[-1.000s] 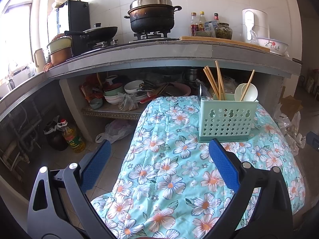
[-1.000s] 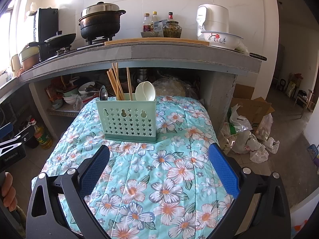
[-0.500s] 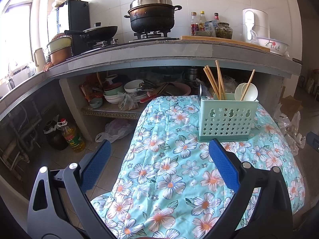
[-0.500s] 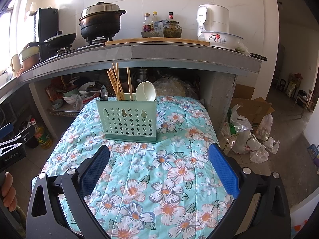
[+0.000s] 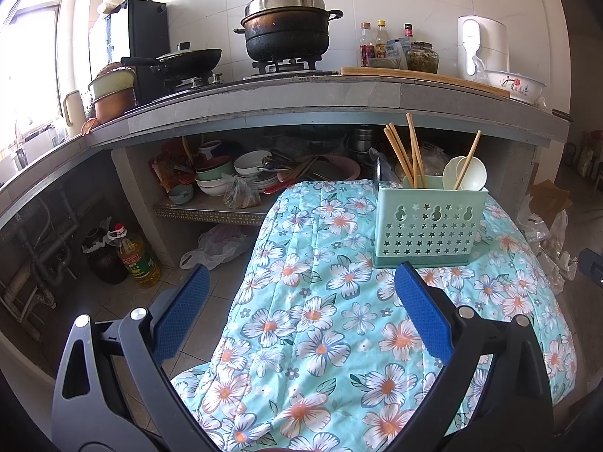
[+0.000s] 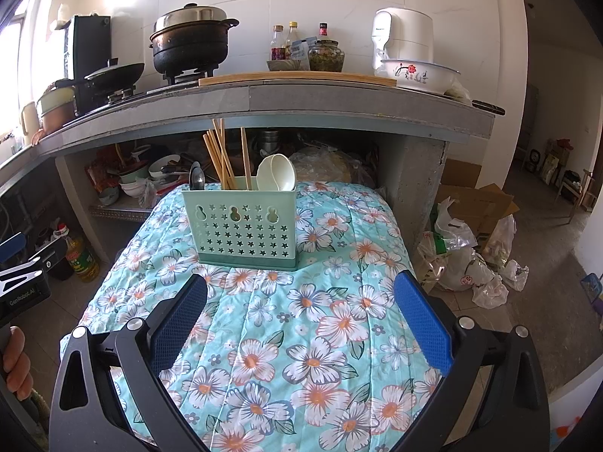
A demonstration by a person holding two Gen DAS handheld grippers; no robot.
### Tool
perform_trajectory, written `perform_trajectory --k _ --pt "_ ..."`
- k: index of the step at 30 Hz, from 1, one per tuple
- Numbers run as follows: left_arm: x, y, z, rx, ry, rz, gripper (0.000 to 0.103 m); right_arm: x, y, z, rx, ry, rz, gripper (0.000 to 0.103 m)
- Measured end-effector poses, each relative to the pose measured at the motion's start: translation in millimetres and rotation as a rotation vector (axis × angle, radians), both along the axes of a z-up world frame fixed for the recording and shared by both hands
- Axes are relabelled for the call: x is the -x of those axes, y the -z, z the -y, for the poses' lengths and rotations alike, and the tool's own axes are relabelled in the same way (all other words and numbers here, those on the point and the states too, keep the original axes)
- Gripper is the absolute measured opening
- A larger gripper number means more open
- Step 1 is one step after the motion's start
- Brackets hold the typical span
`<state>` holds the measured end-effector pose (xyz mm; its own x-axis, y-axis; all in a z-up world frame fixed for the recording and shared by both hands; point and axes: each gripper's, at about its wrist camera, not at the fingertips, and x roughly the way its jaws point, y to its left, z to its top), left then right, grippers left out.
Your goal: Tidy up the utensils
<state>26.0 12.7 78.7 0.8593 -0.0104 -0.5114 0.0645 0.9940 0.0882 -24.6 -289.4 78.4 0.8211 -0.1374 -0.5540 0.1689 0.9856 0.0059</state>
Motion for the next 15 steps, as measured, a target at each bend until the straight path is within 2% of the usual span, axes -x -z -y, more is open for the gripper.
perform_trajectory --k 15 --pt "1.1 0.9 1.0 0.0 -0.001 -0.002 0.095 0.4 -0.6 0.8 -0.001 0.001 0.001 0.097"
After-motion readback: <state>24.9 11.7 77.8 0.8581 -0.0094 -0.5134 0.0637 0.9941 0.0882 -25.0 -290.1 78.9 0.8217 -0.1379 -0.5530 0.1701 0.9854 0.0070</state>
